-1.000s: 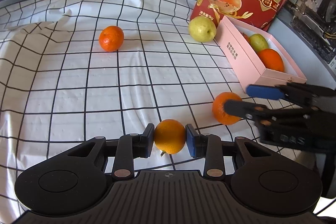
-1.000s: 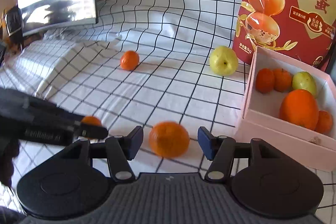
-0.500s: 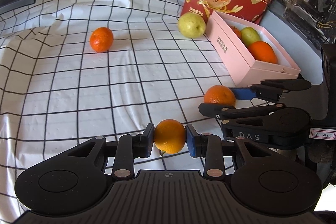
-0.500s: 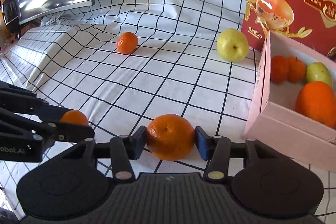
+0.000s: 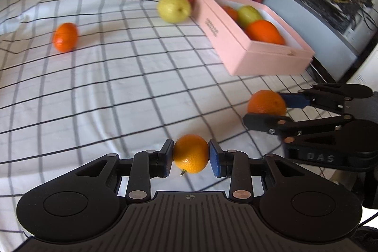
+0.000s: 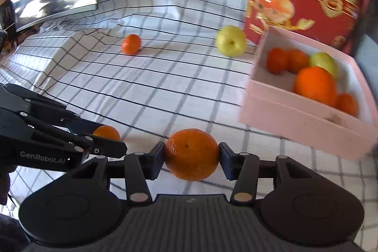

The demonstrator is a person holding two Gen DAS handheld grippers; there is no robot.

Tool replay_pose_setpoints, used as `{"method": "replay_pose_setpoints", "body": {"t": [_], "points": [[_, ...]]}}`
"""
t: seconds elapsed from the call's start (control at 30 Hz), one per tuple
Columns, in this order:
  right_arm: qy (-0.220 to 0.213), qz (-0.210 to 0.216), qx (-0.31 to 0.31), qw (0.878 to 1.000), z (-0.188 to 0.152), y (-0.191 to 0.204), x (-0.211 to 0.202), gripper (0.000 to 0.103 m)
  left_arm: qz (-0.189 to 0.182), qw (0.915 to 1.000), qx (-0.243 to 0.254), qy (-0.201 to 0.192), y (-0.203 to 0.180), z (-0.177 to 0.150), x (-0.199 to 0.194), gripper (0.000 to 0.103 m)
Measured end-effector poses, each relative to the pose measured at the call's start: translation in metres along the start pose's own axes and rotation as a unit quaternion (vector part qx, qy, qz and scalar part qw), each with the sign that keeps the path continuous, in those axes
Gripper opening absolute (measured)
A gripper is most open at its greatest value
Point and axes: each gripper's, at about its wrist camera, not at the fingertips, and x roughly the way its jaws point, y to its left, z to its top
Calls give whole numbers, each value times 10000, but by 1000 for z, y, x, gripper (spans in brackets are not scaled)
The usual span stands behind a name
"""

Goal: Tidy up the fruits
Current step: 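Carry both held tangerines over the pink box with both tools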

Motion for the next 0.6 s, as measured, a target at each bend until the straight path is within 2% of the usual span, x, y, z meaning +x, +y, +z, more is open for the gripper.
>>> {"method": "replay_pose_setpoints", "body": {"t": [0.1, 0.27, 0.43, 0.6], "points": [[16, -140, 190, 9997, -8, -15, -12, 49, -120, 9998, 133, 86, -10, 3, 8, 37], [-112, -412, 529, 9977, -14, -45, -39, 49, -321, 9990, 291, -53, -28, 28, 12, 37], [-559, -722, 716, 9932, -5, -74, -78, 49, -551, 9953, 493, -618, -48, 87, 0, 37], [-1030, -1074, 770, 9859, 11, -100, -111, 49, -550, 9905, 679, -1066, -70, 143, -3, 37]]}}
